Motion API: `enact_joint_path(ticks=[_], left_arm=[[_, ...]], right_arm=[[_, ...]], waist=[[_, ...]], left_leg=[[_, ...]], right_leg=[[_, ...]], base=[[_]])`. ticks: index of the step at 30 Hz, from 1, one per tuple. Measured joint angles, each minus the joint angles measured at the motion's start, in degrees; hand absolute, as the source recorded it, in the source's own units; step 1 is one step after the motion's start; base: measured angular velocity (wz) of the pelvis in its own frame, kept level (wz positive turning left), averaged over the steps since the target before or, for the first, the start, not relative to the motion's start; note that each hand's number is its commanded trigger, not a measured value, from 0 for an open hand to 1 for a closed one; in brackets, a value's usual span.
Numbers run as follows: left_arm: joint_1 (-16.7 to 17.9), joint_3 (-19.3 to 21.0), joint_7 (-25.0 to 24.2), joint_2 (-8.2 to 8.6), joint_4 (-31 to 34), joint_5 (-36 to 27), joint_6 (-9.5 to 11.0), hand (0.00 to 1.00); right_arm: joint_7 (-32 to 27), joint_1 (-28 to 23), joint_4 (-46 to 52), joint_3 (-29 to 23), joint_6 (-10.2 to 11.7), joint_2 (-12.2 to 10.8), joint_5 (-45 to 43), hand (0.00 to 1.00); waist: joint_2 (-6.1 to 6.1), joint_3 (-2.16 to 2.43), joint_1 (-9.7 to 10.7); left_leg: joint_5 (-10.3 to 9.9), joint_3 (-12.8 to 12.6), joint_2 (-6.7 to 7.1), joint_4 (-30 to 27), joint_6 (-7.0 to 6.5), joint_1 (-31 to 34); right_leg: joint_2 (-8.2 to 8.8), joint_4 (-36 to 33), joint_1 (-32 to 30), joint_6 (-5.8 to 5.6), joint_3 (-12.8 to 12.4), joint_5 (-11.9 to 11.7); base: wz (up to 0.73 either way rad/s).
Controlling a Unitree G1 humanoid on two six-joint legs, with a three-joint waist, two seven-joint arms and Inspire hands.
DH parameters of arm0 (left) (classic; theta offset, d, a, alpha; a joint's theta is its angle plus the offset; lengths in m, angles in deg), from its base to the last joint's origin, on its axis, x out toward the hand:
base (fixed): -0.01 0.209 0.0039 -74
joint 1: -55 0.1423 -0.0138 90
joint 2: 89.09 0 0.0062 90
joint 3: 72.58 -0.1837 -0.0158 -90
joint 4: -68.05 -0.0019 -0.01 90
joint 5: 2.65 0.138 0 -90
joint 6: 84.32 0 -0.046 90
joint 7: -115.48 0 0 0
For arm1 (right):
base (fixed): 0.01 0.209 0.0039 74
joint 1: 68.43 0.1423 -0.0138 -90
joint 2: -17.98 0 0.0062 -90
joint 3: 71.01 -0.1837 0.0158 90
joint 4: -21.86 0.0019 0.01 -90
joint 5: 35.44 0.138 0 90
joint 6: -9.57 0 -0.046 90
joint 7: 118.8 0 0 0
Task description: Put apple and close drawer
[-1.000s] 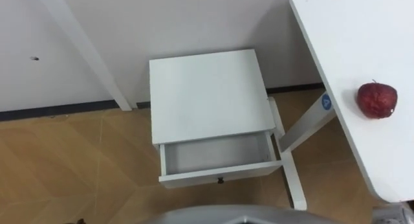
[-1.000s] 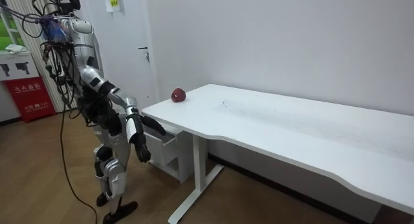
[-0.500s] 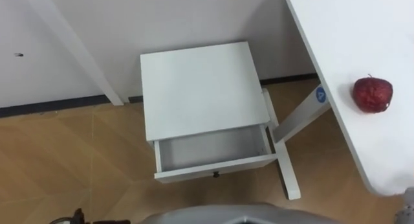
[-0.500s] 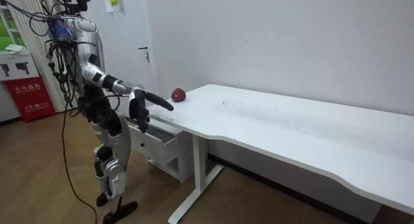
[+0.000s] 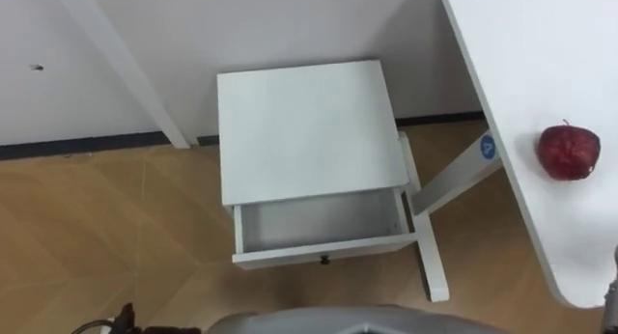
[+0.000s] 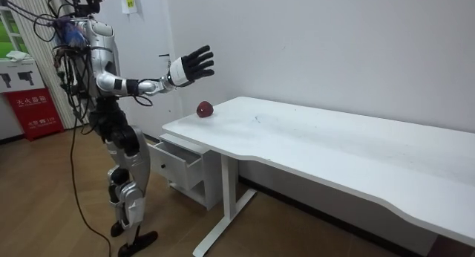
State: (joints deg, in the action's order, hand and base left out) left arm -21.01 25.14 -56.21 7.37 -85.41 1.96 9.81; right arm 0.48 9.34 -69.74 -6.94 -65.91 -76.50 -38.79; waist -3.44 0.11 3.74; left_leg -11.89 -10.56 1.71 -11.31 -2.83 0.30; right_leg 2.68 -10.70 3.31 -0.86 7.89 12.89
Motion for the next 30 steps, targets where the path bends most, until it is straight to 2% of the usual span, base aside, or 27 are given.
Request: enact_joint_path(ticks=[7, 10, 14, 20, 26, 30], left_arm=[[0.36, -0.15, 0.04, -0.01, -0.16, 0.11, -0.07, 0.00], [0.48, -0.10, 0.17, -0.04, -0.14, 0.11, -0.07, 0.00], [1.69, -0.05, 0.17, 0.00, -0.13, 0.03, -0.56, 0.00], [1.76, -0.02, 0.20, 0.00, -0.20, 0.08, -0.50, 0.00], [1.78, -0.04, 1.36, 0.08, -0.24, 0.08, -0.56, 0.00], [1.81, -0.10, 2.05, 0.11, -0.04, 0.08, -0.55, 0.00]], right_arm=[[6.92, -0.06, 1.76, 6.92, -0.35, -0.04, -1.77, 0.00], [10.22, -0.27, 1.79, 7.56, -0.55, -0.06, -1.77, 0.00], [14.68, -0.52, 1.62, 10.03, -1.06, -0.46, -1.71, 0.00], [21.06, -2.68, -1.23, 14.34, -1.92, -1.05, 0.78, 0.00], [24.20, -3.18, -7.23, 16.11, -2.39, -3.03, 1.33, 0.00], [24.60, -2.42, -9.47, 16.18, -1.99, -3.03, 0.94, 0.00]], waist=[[0.38, -0.10, -1.88], [0.79, -0.07, -2.47], [0.97, -0.07, -2.36], [0.82, -0.19, -2.42], [1.03, -0.04, -2.42], [1.25, 0.13, -2.06]], left_leg=[[0.00, 0.35, -0.01, -0.23, -0.01, 0.19], [0.00, 0.34, -0.01, -0.21, -0.01, 0.06], [0.00, 0.36, -0.03, -0.21, -0.01, -0.17], [0.00, 0.38, -0.12, -0.05, -0.01, -0.43], [0.00, 0.36, -0.04, 0.12, -0.02, -1.08], [0.00, 0.38, -0.05, 0.22, -0.02, -1.68]], right_leg=[[0.11, -0.06, -0.02, 0.02, 0.17, -0.01], [0.12, -0.03, 0.13, 0.01, 0.17, -0.01], [0.11, 0.13, 0.73, 0.01, 0.23, -0.01], [0.21, 0.12, 1.12, 0.01, 0.46, -0.01], [0.19, 0.15, 1.67, 0.01, 0.14, -0.02], [0.16, 0.20, 1.83, 0.01, 0.08, -0.02]], base=[[0.00], [0.00], [0.00], [0.02], [0.00], [0.00]])
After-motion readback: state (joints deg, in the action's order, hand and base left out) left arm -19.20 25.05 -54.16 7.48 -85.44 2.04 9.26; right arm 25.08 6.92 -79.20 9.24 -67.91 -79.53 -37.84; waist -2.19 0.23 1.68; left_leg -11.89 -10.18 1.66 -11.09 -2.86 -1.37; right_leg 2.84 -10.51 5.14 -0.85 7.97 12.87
